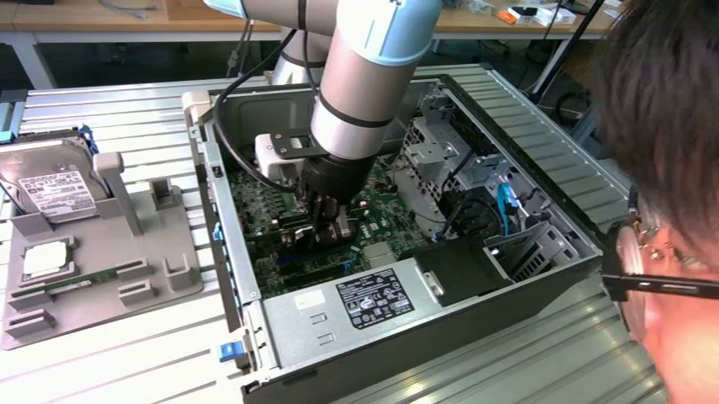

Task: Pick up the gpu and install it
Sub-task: 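Insert the gpu into the slot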

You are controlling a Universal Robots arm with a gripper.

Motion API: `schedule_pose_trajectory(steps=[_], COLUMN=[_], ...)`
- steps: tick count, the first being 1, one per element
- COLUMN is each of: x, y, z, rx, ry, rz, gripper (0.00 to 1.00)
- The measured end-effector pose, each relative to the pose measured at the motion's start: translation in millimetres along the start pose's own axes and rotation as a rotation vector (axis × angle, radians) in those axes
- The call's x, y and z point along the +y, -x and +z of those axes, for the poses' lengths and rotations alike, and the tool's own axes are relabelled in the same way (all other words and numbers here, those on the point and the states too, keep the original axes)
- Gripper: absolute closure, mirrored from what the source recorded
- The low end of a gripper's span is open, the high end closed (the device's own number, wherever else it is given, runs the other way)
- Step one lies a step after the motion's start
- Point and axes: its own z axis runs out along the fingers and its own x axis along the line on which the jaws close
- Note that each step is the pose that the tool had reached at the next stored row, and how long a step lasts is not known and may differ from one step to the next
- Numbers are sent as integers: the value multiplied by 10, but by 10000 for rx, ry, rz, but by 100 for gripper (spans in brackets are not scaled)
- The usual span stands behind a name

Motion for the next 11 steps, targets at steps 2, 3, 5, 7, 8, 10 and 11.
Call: schedule_pose_trajectory(steps=[2,3,5,7,8,10,11], x=[-1,-2,-2,-2,-3,-7,-7], y=[0,-1,-1,-1,-1,-2,-2], z=[5,12,14,17,26,55,65], rx=[2,2,-2,-4,-6,-14,-16], ry=[1,3,1,0,1,-2,5], rz=[0,-1,-1,-1,-1,-3,-2], gripper=[73,73,73,73,73,73,73])
